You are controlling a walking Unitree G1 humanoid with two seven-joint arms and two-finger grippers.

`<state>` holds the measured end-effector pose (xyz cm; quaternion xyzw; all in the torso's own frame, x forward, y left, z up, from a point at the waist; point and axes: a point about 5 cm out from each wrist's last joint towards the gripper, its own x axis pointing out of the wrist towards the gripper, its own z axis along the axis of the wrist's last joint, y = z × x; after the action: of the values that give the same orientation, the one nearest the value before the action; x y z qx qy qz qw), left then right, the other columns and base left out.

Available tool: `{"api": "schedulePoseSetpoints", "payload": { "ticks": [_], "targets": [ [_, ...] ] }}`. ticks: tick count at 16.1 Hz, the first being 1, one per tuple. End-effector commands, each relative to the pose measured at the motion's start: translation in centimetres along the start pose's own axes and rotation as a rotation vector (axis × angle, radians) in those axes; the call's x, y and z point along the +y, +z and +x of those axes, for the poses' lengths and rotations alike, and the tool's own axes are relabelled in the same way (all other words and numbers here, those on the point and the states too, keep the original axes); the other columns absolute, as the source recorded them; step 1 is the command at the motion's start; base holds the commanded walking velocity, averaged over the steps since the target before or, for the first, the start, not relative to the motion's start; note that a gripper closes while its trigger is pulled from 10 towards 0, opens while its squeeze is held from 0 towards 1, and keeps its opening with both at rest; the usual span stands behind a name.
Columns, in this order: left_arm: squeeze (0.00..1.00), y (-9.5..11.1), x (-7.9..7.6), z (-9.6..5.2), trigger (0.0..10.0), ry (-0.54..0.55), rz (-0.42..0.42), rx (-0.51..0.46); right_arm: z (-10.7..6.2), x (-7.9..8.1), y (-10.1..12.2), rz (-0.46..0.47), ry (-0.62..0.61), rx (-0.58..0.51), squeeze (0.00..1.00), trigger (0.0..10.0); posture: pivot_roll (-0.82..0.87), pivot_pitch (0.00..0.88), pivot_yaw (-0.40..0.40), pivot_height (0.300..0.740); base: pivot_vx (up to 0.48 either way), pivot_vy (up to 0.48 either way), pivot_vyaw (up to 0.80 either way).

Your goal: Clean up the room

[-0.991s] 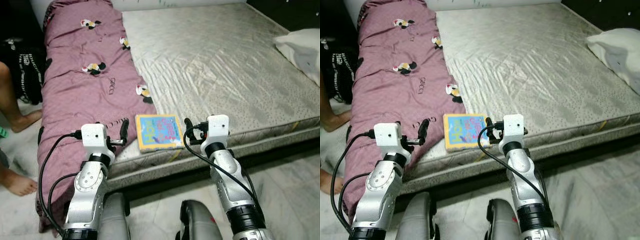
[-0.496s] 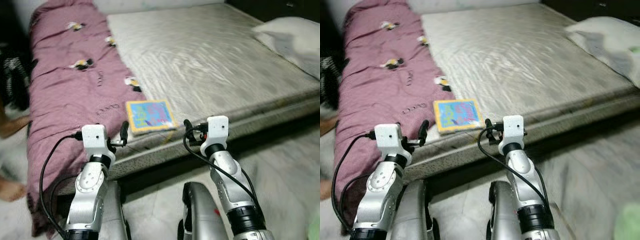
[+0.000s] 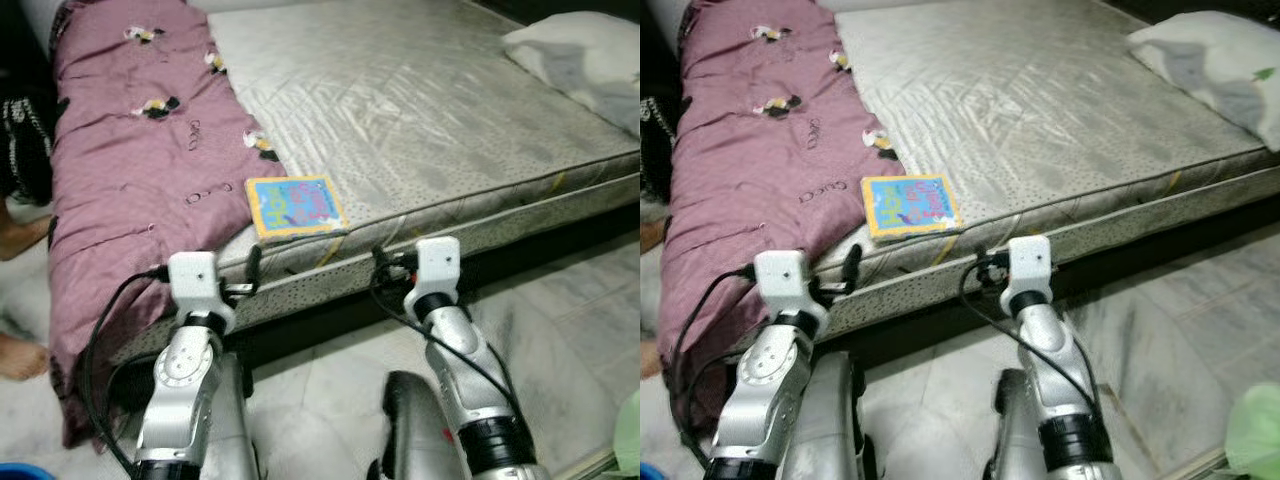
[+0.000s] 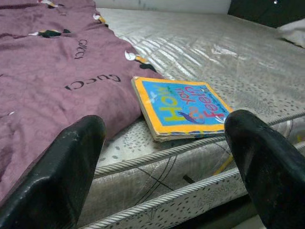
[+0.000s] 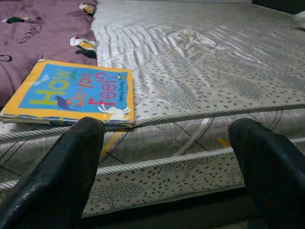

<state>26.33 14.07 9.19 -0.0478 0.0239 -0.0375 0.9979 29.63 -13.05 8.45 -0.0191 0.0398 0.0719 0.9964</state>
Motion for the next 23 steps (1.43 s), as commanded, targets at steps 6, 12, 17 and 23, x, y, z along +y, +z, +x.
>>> {"api": "schedulePoseSetpoints", "payload": {
  "ticks": [6, 12, 17, 23],
  "targets": [
    [0.0, 0.27, 0.03, 0.01, 10.0, -0.011, -0.005, -0.011, 0.08, 0.28, 0.61, -0.013, 0.028, -0.027, 0.0, 10.0, -0.04, 0.06, -0.007, 0.543, 0.0, 0.0, 0.4],
    [0.0, 0.22, 0.03, 0.05, 10.0, -0.013, -0.007, -0.006, 0.11, 0.2, 0.53, -0.003, 0.021, -0.023, 0.0, 10.0, -0.04, 0.061, -0.007, 0.543, 0.0, 0.0, 0.31],
    [0.0, 0.07, 0.05, -0.05, 10.0, -0.016, -0.003, 0.0, 0.04, 0.24, 0.37, -0.004, 0.024, -0.019, 0.0, 10.0, -0.04, 0.062, -0.008, 0.543, 0.101, 0.0, 0.0],
    [0.0, 0.11, -0.09, -0.22, 10.0, -0.028, -0.01, -0.008, 0.2, 0.21, 0.44, -0.007, 0.03, -0.02, 0.0, 10.0, -0.04, 0.061, -0.014, 0.543, 0.465, 0.0, 0.0]
  ]
}}
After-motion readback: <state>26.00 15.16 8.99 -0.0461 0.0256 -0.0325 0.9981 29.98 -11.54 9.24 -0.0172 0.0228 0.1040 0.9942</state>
